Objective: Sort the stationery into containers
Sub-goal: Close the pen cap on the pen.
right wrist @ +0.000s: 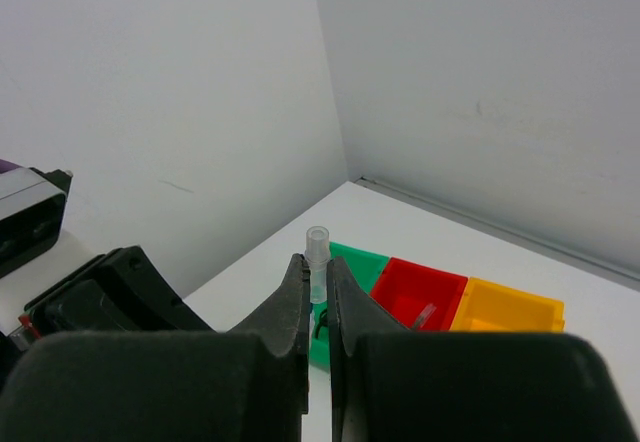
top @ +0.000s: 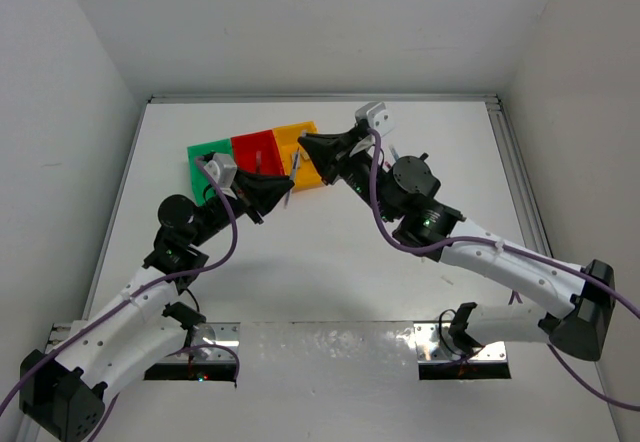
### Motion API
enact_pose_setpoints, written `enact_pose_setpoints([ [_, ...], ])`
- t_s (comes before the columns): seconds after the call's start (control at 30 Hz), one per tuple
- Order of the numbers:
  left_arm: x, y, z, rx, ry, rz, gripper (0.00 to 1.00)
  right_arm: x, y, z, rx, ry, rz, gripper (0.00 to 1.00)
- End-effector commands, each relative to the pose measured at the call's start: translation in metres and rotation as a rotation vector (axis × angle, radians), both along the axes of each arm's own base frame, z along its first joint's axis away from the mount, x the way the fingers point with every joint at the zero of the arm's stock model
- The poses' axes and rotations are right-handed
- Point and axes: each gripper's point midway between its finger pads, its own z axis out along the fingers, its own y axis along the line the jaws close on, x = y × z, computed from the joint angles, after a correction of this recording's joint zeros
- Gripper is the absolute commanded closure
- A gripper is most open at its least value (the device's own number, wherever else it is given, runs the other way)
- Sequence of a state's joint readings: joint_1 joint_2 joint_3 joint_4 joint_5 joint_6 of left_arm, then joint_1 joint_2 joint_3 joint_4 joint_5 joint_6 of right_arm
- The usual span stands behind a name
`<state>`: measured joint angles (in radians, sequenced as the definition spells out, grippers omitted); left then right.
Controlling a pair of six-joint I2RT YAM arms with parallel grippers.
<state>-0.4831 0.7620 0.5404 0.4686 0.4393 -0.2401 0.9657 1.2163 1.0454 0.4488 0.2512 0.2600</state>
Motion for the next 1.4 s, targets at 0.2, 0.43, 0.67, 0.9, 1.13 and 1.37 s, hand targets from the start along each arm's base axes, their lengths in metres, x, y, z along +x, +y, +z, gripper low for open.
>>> enact_pose_setpoints([
  [0.2, -0.002, 0.000, 0.014, -0.018, -0.050, 0.004, 1.00, -0.001, 0.004, 0.013, 0.059, -0.024, 0.009, 1.00],
  [0.43, 0.000, 0.002, 0.016, -0.021, -0.052, 0.017, 1.00, -0.002, 0.006, 0.008, 0.068, 0.002, 0.018, 1.00],
  [0.67, 0.002, 0.003, 0.015, -0.012, -0.056, 0.027, 1.00, -0.002, 0.005, -0.003, 0.074, 0.032, 0.016, 1.00],
  [0.9, 0.002, 0.003, 0.017, -0.011, -0.065, 0.030, 1.00, -0.001, 0.013, -0.006, 0.083, 0.040, 0.037, 1.00],
  [1.13, 0.006, 0.007, 0.022, -0.021, -0.083, 0.066, 1.00, 0.001, 0.013, -0.021, 0.090, 0.084, 0.038, 1.00],
  [1.37, 0.009, 0.015, 0.059, -0.064, -0.216, 0.111, 1.00, 0.000, 0.020, -0.065, 0.038, 0.186, 0.058, 1.00],
])
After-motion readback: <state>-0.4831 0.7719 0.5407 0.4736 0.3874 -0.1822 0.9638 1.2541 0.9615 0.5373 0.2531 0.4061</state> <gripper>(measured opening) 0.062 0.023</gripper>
